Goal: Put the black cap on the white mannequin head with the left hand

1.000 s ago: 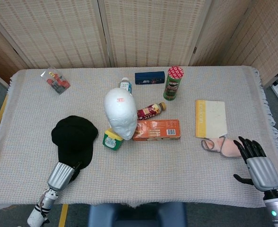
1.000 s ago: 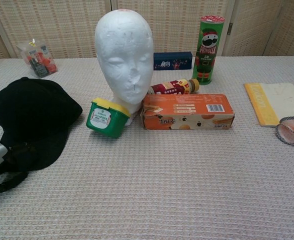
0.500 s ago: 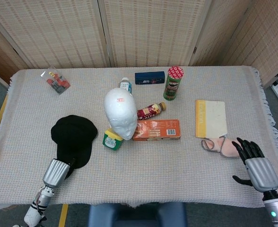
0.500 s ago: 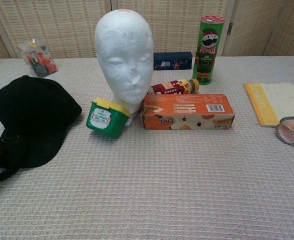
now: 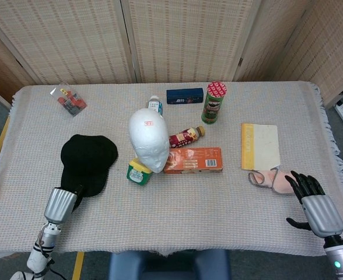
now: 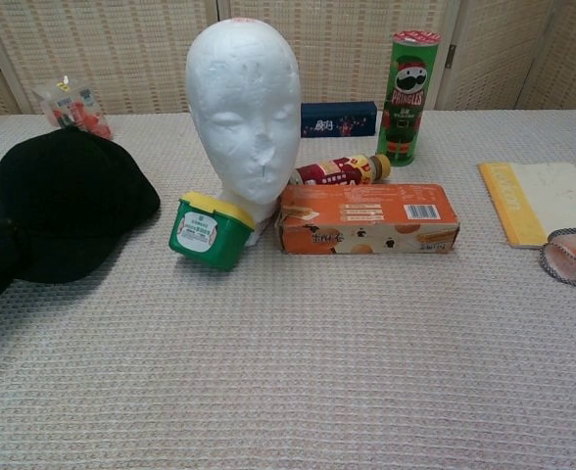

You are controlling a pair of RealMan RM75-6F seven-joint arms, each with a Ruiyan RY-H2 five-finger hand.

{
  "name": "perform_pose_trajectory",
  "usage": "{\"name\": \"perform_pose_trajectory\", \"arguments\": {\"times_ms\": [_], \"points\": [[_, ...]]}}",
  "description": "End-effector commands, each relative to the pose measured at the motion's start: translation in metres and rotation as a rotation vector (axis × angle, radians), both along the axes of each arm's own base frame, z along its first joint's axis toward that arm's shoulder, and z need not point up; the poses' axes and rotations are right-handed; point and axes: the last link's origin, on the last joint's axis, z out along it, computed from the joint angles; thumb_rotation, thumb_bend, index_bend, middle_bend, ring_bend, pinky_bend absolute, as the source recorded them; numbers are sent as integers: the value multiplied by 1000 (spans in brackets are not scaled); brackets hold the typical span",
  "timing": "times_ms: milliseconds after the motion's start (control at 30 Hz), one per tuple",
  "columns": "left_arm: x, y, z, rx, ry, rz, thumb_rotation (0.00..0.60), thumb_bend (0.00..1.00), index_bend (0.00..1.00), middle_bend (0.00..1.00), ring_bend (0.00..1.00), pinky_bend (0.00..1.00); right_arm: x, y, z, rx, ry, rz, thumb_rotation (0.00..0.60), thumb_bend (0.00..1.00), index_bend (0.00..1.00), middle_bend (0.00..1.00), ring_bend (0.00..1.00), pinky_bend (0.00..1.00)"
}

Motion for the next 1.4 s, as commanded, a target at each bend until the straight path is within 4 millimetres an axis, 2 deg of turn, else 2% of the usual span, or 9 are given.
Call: {"name": "perform_pose_trajectory", "arguments": {"times_ms": [33, 133, 233, 400, 633, 833, 1067, 1267, 1400], "points": [[1, 6, 8, 31, -8, -8, 600, 489, 646, 1000, 1000, 1000, 0, 0, 0, 2, -1, 0, 600, 13, 0, 0, 0, 0], [2, 11, 15, 61, -19, -15, 600, 462, 668, 1000, 1000, 1000, 0, 0, 0, 5, -2, 1, 600, 12, 0, 0, 0, 0], [6, 23, 41, 163, -65, -51, 600, 457, 684, 1000, 1000, 1000, 1, 1, -1, 17, -5, 1, 600, 11, 0, 0, 0, 0], [12, 34, 65, 250, -94, -104, 600, 489, 687, 1000, 1000, 1000, 2, 2, 1, 21, -14, 4, 600, 13, 0, 0, 0, 0], [36, 60, 107, 400, -125, -239, 600, 512, 687, 1000, 1000, 1000, 3, 4, 5, 21, -28, 9, 600, 11, 0, 0, 0, 0], [67, 86, 143, 517, -151, -348, 600, 517, 687, 1000, 1000, 1000, 5, 6, 8, 16, -40, 14, 600, 12, 0, 0, 0, 0], [117, 115, 177, 607, -165, -437, 600, 523, 686, 1000, 1000, 1000, 6, 7, 11, 13, -51, 17, 600, 11, 0, 0, 0, 0], [166, 143, 191, 639, -157, -451, 600, 523, 685, 1000, 1000, 1000, 6, 7, 11, 20, -50, 16, 600, 12, 0, 0, 0, 0], [197, 162, 191, 639, -155, -455, 600, 524, 685, 1000, 1000, 1000, 4, 4, 13, 11, -52, 7, 600, 11, 0, 0, 0, 0]]}}
